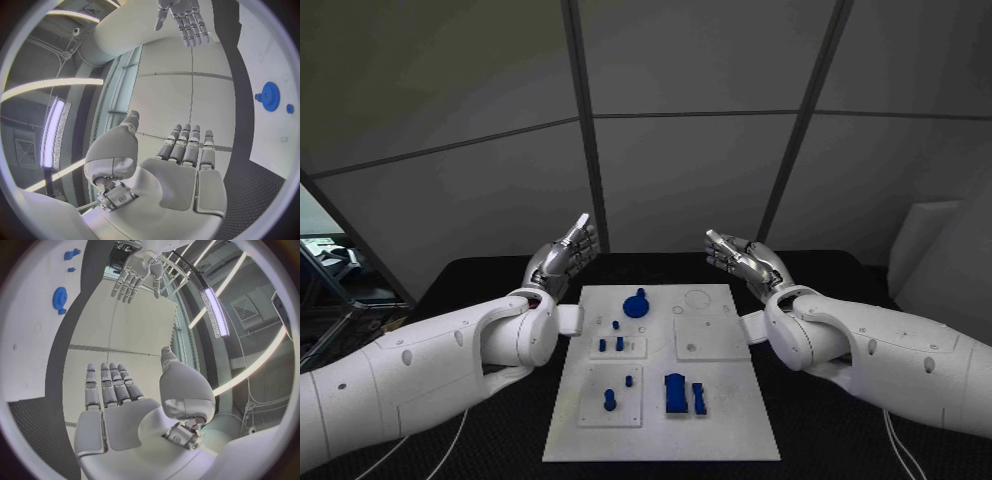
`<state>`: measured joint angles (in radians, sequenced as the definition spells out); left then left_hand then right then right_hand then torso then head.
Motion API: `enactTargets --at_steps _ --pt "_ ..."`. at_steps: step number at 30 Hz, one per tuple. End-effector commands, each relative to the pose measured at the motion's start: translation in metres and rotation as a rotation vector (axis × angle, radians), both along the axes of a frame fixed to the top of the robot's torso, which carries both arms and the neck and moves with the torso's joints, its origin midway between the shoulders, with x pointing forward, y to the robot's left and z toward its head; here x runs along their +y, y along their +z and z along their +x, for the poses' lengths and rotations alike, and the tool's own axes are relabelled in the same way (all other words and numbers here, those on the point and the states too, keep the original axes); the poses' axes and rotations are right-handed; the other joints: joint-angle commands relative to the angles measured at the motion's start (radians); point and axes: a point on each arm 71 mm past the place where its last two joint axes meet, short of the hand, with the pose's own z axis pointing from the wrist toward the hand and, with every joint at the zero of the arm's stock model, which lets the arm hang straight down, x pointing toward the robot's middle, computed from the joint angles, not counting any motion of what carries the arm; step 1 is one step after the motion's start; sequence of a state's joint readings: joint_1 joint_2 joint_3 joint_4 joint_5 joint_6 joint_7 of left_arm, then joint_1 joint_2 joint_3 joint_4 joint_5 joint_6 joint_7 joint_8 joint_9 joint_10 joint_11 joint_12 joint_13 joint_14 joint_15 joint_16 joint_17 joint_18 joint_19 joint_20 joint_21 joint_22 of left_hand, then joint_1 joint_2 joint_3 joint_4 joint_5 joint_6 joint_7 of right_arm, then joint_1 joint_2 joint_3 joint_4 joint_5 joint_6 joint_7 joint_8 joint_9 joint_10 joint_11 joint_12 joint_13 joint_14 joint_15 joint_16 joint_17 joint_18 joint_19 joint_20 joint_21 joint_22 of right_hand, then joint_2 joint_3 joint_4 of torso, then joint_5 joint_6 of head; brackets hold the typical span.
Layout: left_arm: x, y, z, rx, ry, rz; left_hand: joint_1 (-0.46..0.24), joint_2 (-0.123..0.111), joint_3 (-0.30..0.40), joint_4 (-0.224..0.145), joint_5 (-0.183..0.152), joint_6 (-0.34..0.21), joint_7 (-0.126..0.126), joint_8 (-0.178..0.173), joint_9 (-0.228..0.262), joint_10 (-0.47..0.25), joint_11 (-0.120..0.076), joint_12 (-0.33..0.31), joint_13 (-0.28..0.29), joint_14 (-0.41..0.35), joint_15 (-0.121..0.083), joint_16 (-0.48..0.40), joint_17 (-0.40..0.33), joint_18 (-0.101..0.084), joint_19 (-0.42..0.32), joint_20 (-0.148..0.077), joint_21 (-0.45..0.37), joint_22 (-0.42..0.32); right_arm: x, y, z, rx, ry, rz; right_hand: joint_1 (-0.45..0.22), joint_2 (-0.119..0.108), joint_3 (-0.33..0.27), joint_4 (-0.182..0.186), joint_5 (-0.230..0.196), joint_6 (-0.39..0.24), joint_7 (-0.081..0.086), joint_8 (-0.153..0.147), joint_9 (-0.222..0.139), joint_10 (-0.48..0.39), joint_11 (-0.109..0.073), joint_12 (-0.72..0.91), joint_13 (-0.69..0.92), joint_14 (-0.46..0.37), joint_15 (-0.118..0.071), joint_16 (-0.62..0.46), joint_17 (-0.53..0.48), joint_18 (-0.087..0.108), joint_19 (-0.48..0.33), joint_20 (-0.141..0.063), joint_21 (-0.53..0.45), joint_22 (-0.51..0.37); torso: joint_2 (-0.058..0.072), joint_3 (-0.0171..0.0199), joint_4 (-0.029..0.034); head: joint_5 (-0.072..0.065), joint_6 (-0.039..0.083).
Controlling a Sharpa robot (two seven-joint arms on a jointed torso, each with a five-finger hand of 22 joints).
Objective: Assemble the parts on the task board
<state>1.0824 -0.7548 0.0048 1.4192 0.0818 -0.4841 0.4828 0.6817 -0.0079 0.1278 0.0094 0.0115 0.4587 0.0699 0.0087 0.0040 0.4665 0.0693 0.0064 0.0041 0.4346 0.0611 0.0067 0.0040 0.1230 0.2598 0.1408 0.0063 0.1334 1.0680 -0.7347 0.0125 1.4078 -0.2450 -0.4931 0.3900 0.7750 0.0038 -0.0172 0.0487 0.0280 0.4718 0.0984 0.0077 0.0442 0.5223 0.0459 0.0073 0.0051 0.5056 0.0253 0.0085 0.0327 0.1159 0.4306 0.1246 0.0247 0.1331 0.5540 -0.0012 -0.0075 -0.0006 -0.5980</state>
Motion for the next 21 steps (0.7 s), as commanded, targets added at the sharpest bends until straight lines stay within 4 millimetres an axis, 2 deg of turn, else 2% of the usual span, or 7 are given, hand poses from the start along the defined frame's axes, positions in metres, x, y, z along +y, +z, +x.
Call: enactTargets --at_steps 1,3,5,6,7,8,21 --pt "-0.004 0.003 -0.012 -0.045 0.096 0.105 -0.217 0.008 -0.04 -0.009 -0.011 -0.147 -0.07 -0.009 -0.004 -0.149 -0.069 -0.006 -0.004 -0.139 -0.061 -0.007 -0.004 -0.037 -0.082 -0.046 -0.006 -0.043 -0.005 0.003 -0.011 0.0 -0.177 0.073 -0.247 -0.004 0.017 -0.049 -0.028 -0.15 -0.098 -0.008 -0.044 -0.166 -0.046 -0.007 -0.005 -0.161 -0.025 -0.009 -0.033 -0.035 -0.137 -0.04 -0.025 -0.043 -0.01 0.0012 0.0075 0.001 -0.002" --pt "-0.01 0.002 -0.021 -0.045 0.102 0.12 -0.261 0.008 -0.049 -0.009 -0.011 -0.176 -0.07 -0.009 -0.004 -0.179 -0.069 -0.006 -0.004 -0.166 -0.061 -0.007 -0.004 -0.037 -0.098 -0.055 -0.006 -0.051 -0.001 0.003 -0.02 0.015 -0.2 0.091 -0.296 -0.004 0.017 -0.049 -0.028 -0.179 -0.098 -0.008 -0.044 -0.199 -0.046 -0.007 -0.005 -0.193 -0.025 -0.009 -0.033 -0.046 -0.164 -0.047 -0.025 -0.051 -0.01 0.0012 0.0075 0.001 -0.002" --pt "-0.014 0.002 -0.027 -0.045 0.105 0.128 -0.293 0.008 -0.054 -0.009 -0.011 -0.197 -0.07 -0.009 -0.004 -0.201 -0.069 -0.006 -0.004 -0.187 -0.061 -0.007 -0.004 -0.037 -0.111 -0.062 -0.006 -0.058 0.001 0.003 -0.025 0.024 -0.213 0.1 -0.332 -0.004 0.017 -0.049 -0.028 -0.202 -0.098 -0.008 -0.044 -0.223 -0.046 -0.007 -0.005 -0.217 -0.025 -0.009 -0.033 -0.046 -0.184 -0.054 -0.025 -0.057 -0.01 0.0012 0.0075 0.001 -0.002" --pt "-0.015 0.002 -0.029 -0.046 0.106 0.131 -0.308 0.008 -0.057 -0.009 -0.011 -0.208 -0.07 -0.009 -0.004 -0.211 -0.069 -0.006 -0.004 -0.197 -0.061 -0.007 -0.004 -0.037 -0.116 -0.065 -0.006 -0.06 0.001 0.003 -0.027 0.028 -0.218 0.104 -0.351 -0.004 0.017 -0.049 -0.028 -0.213 -0.098 -0.008 -0.044 -0.236 -0.046 -0.007 -0.005 -0.229 -0.025 -0.009 -0.033 -0.116 -0.195 -0.125 -0.025 -0.06 -0.01 0.0012 0.0075 0.001 -0.002" --pt "-0.016 0.002 -0.031 -0.046 0.107 0.134 -0.325 0.008 -0.128 -0.009 -0.011 -0.219 -0.07 -0.009 -0.004 -0.223 -0.069 -0.006 -0.004 -0.208 -0.061 -0.007 -0.004 -0.036 -0.122 -0.07 -0.006 -0.133 0.002 0.003 -0.029 0.031 -0.222 0.106 -0.37 -0.004 0.017 -0.049 -0.028 -0.225 -0.098 -0.008 -0.044 -0.25 -0.046 -0.007 -0.005 -0.241 -0.025 -0.009 -0.033 -0.116 -0.205 -0.125 -0.025 -0.133 -0.01 0.0012 0.0075 0.001 -0.002" --pt "-0.017 0.002 -0.032 -0.046 0.108 0.136 -0.339 0.008 -0.128 -0.009 -0.011 -0.228 -0.07 -0.009 -0.004 -0.232 -0.069 -0.006 -0.004 -0.216 -0.061 -0.007 -0.004 -0.037 -0.128 -0.141 -0.006 -0.133 0.002 0.003 -0.03 0.033 -0.225 0.108 -0.386 -0.004 0.017 -0.049 -0.028 -0.235 -0.098 -0.008 -0.044 -0.26 -0.046 -0.007 -0.005 -0.252 -0.025 -0.009 -0.033 -0.116 -0.213 -0.125 -0.025 -0.133 -0.01 0.0012 0.0075 0.001 -0.002" --pt "-0.018 0.002 -0.033 -0.046 0.109 0.138 -0.477 0.008 -0.128 -0.009 -0.011 -0.322 -0.07 -0.009 -0.004 -0.326 -0.069 -0.006 -0.004 -0.304 -0.061 -0.007 -0.004 -0.037 -0.181 -0.141 -0.006 -0.133 0.003 0.003 -0.031 0.035 -0.227 0.11 -0.541 -0.004 0.017 -0.049 -0.028 -0.33 -0.098 -0.008 -0.044 -0.365 -0.046 -0.007 -0.005 -0.353 -0.025 -0.009 -0.033 -0.116 -0.3 -0.125 -0.025 -0.133 -0.01 0.0012 0.0075 0.001 -0.002"
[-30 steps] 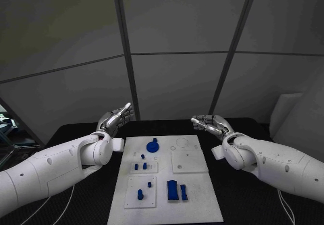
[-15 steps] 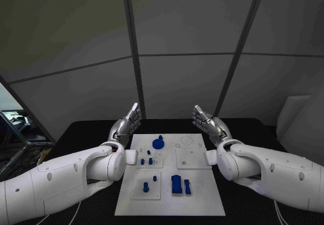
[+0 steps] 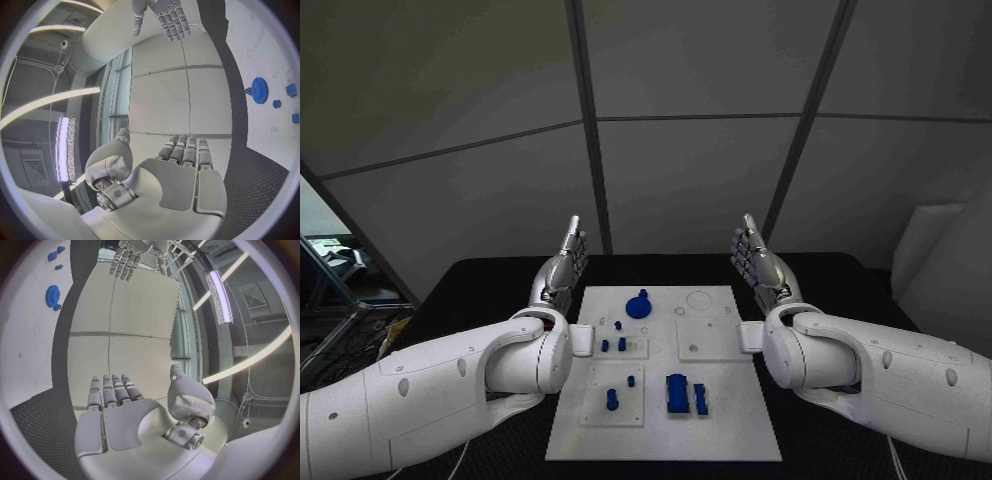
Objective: Assemble the parts on the task board
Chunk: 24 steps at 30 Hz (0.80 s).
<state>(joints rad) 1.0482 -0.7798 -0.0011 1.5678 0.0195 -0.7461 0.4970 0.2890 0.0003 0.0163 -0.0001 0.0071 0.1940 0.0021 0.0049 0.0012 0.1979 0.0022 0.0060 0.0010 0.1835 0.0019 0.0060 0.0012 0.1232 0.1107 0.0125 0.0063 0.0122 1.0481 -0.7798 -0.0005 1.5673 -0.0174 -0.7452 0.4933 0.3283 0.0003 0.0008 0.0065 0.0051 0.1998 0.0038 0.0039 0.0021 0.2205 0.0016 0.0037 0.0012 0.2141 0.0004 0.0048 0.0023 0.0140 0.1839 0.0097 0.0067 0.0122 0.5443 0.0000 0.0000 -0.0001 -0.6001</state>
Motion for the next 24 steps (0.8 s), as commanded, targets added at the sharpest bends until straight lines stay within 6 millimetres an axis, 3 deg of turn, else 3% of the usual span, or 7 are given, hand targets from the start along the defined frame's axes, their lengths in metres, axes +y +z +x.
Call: enactTargets --at_steps 1,4,15,16,18,21,24 --pt "0.0005 0.004 0.0003 -0.039 0.013 0.022 -0.09 0.0 -0.016 0.0 -0.007 -0.061 -0.002 -0.005 -0.001 -0.062 -0.002 -0.006 -0.001 -0.057 -0.002 -0.006 -0.001 -0.037 -0.034 -0.013 -0.006 -0.012 -0.0013 0.0024 0.0001 -0.017 -0.026 0.001 -0.102 0.0 -0.001 -0.006 -0.005 -0.062 -0.004 -0.004 -0.002 -0.069 -0.002 -0.004 -0.001 -0.067 0.0 -0.005 -0.002 -0.014 -0.057 -0.01 -0.007 -0.012 0.0 0.0 0.0 0.0 0.0" --pt "0.0005 0.004 0.0003 -0.039 0.013 0.022 -0.117 0.0 -0.016 0.0 -0.007 -0.079 -0.002 -0.005 -0.001 -0.08 -0.002 -0.006 -0.001 -0.075 -0.002 -0.006 -0.001 -0.037 -0.111 -0.013 -0.006 -0.012 -0.0013 0.0024 0.0001 -0.017 -0.026 0.001 -0.133 0.0 -0.001 -0.006 -0.005 -0.082 -0.004 -0.004 -0.002 -0.089 -0.002 -0.004 -0.001 -0.087 0.0 -0.005 -0.002 -0.014 -0.074 -0.01 -0.007 -0.012 0.0 0.0 0.0 0.0 0.0" --pt "0.0005 0.004 0.0003 -0.039 0.013 0.022 -0.178 0.0 -0.016 0.0 -0.007 -0.12 -0.002 -0.005 -0.001 -0.121 -0.002 -0.006 -0.001 -0.112 -0.002 -0.006 -0.001 -0.037 -0.111 -0.013 -0.006 -0.012 -0.0013 0.0024 0.0001 -0.017 -0.026 0.001 -0.203 0.0 -0.001 -0.006 -0.005 -0.122 -0.004 -0.004 -0.002 -0.135 -0.002 -0.004 -0.001 -0.131 0.0 -0.005 -0.002 -0.014 -0.11 -0.01 -0.007 -0.012 0.0 0.0 0.0 0.0 0.0" --pt "0.0005 0.004 0.0003 -0.039 0.013 0.022 -0.2 0.0 -0.016 0.0 -0.007 -0.194 -0.002 -0.005 -0.001 -0.198 -0.002 -0.006 -0.001 -0.183 -0.002 -0.006 -0.001 -0.037 -0.111 -0.013 -0.006 -0.012 -0.0013 0.0024 0.0001 -0.017 -0.026 0.001 -0.208 0.0 -0.001 -0.006 -0.005 -0.123 -0.004 -0.004 -0.002 -0.137 -0.002 -0.004 -0.001 -0.133 0.0 -0.005 -0.002 -0.014 -0.113 -0.01 -0.007 -0.012 0.0 0.0 0.0 0.0 0.0" --pt "0.0005 0.004 0.0003 -0.039 0.013 0.022 -0.289 0.0 -0.016 0.0 -0.007 -0.194 -0.002 -0.005 -0.001 -0.198 -0.002 -0.006 -0.001 -0.183 -0.002 -0.006 -0.001 -0.037 -0.111 -0.013 -0.006 -0.012 -0.0013 0.0024 0.0001 -0.017 -0.026 0.001 -0.214 0.0 -0.001 -0.006 -0.005 -0.13 -0.004 -0.004 -0.002 -0.142 -0.002 -0.004 -0.001 -0.138 0.0 -0.005 -0.002 -0.014 -0.184 -0.01 -0.007 -0.012 0.0 0.0 0.0 0.0 0.0" --pt "0.0005 0.004 0.0003 -0.039 0.013 0.022 -0.289 0.0 -0.016 0.0 -0.007 -0.194 -0.002 -0.005 -0.001 -0.198 -0.002 -0.006 -0.001 -0.183 -0.002 -0.006 -0.001 -0.037 -0.111 -0.013 -0.006 -0.012 -0.0013 0.0024 0.0001 -0.017 -0.026 0.001 -0.227 0.0 -0.001 -0.006 -0.005 -0.2 -0.004 -0.004 -0.002 -0.15 -0.002 -0.004 -0.001 -0.214 0.0 -0.005 -0.002 -0.014 -0.184 -0.01 -0.007 -0.012 0.0 0.0 0.0 0.0 0.0" --pt "0.0005 0.004 0.0003 -0.039 0.013 0.022 -0.289 0.0 -0.016 0.0 -0.007 -0.194 -0.002 -0.005 -0.001 -0.198 -0.002 -0.006 -0.001 -0.183 -0.002 -0.006 -0.001 -0.037 -0.111 -0.013 -0.006 -0.012 -0.0013 0.0024 0.0001 -0.017 -0.026 0.001 -0.328 0.0 -0.001 -0.006 -0.005 -0.2 -0.004 -0.004 -0.002 -0.22 -0.002 -0.004 -0.001 -0.214 0.0 -0.005 -0.002 -0.014 -0.184 -0.01 -0.007 -0.012 0.0 0.0 0.0 0.0 0.0"
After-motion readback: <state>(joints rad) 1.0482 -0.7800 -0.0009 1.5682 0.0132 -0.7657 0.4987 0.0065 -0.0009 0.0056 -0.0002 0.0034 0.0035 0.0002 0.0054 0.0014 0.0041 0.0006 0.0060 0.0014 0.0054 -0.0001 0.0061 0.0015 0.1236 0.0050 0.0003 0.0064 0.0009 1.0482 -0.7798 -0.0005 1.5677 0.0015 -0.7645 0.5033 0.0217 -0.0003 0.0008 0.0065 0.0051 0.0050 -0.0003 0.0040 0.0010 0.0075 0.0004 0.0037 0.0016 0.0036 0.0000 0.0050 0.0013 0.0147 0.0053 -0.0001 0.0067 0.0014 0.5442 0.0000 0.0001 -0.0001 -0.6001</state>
